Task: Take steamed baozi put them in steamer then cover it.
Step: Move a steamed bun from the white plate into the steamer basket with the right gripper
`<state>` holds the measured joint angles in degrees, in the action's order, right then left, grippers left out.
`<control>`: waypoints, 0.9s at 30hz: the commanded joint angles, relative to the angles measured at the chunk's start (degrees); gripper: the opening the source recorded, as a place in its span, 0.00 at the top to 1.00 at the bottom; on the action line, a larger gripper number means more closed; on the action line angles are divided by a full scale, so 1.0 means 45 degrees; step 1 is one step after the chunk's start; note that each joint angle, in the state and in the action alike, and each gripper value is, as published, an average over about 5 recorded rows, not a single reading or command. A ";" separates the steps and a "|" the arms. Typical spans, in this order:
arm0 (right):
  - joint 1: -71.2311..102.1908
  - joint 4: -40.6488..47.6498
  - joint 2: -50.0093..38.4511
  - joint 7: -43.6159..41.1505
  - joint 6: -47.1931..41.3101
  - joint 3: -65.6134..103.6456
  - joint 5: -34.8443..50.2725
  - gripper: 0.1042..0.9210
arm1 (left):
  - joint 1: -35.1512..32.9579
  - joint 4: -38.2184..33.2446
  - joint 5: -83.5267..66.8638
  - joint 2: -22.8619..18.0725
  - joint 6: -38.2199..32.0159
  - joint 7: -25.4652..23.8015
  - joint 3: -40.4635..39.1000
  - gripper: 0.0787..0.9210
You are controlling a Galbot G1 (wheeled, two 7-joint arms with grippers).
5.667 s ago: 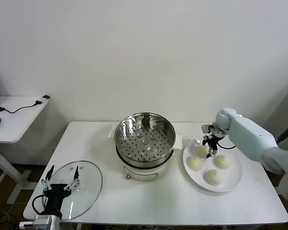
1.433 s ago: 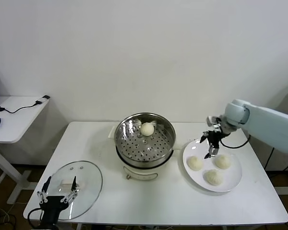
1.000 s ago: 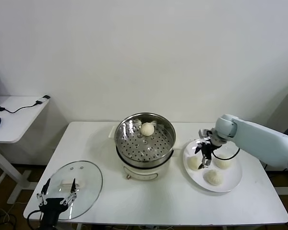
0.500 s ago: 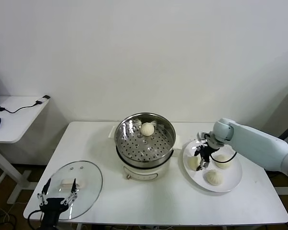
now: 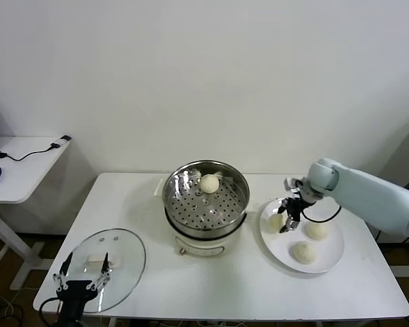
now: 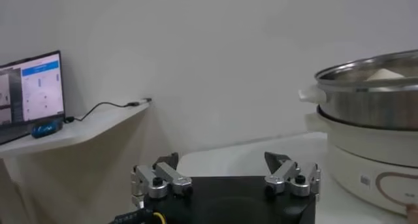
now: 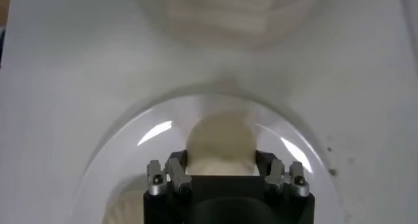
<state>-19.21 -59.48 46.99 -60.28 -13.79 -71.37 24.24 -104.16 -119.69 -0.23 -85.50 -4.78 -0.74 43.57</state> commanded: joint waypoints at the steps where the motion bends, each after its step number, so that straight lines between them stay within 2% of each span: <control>1: -0.4165 -0.0025 0.0040 -0.0171 0.0269 -0.2874 0.2226 0.30 | -0.0018 -0.0036 0.0008 0.0017 0.0001 -0.0011 -0.0055 0.12; 7: -0.6948 -0.0250 0.1339 -0.0315 0.0277 -0.4812 0.4192 0.30 | 0.0084 -0.0031 0.0080 0.0036 -0.0015 -0.0031 -0.0417 0.12; 14: -0.7143 -0.0258 0.3616 0.0149 -0.0348 -0.4699 0.5829 0.30 | 0.0132 -0.0033 0.0160 0.0139 -0.0093 -0.0037 -0.0615 0.12; 21: -0.5943 0.0746 0.6298 0.0671 -0.0784 -0.3862 0.5926 0.30 | 0.0059 -0.0137 0.0158 0.0300 -0.0192 -0.0064 -0.0705 0.12; 27: -0.4869 0.1509 0.7791 0.0977 -0.0894 -0.3634 0.5746 0.30 | 0.0018 -0.0172 0.0195 0.0305 -0.0193 -0.0074 -0.0766 0.12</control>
<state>-42.44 -55.56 72.35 -56.87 -17.04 -87.40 47.34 -104.07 -120.41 0.56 -84.28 -5.52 -1.05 40.38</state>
